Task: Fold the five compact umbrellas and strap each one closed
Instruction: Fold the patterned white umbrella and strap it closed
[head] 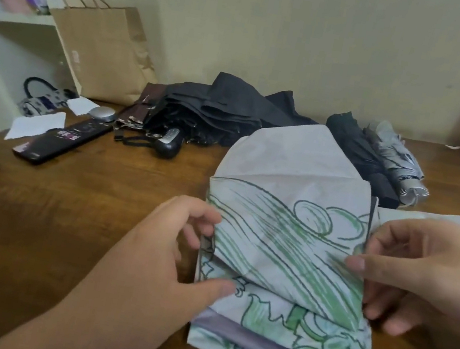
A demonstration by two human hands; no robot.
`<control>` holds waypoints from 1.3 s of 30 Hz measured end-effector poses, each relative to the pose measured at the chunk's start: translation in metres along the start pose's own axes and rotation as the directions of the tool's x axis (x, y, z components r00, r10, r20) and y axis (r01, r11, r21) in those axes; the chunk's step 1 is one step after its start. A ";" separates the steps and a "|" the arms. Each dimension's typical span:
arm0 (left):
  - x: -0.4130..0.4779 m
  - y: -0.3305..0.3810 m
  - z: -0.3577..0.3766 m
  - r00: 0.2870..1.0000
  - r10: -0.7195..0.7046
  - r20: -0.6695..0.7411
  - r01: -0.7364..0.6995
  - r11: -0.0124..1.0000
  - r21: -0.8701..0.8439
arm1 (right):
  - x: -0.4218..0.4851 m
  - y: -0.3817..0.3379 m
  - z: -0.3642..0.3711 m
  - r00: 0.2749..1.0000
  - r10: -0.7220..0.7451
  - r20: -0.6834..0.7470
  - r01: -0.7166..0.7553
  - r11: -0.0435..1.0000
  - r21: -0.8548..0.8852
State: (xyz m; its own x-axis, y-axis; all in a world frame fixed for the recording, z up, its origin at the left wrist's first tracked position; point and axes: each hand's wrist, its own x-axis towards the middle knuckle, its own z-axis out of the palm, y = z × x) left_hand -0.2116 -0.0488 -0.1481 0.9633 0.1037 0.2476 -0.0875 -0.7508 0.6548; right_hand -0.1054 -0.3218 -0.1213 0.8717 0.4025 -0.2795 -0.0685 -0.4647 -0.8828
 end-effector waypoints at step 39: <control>0.035 -0.004 0.000 0.888 -0.103 0.449 0.361 0.761 -0.539 | -0.044 0.023 0.068 0.874 -0.162 -0.459 0.100 0.982 -0.157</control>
State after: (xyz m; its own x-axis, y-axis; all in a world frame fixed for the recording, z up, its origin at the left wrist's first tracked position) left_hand -0.1779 -0.0418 -0.1423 0.9780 -0.1232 -0.1681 0.1441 -0.1824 0.9726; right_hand -0.1788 -0.2963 -0.1546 0.9952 0.0653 0.0724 0.0963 -0.5402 -0.8360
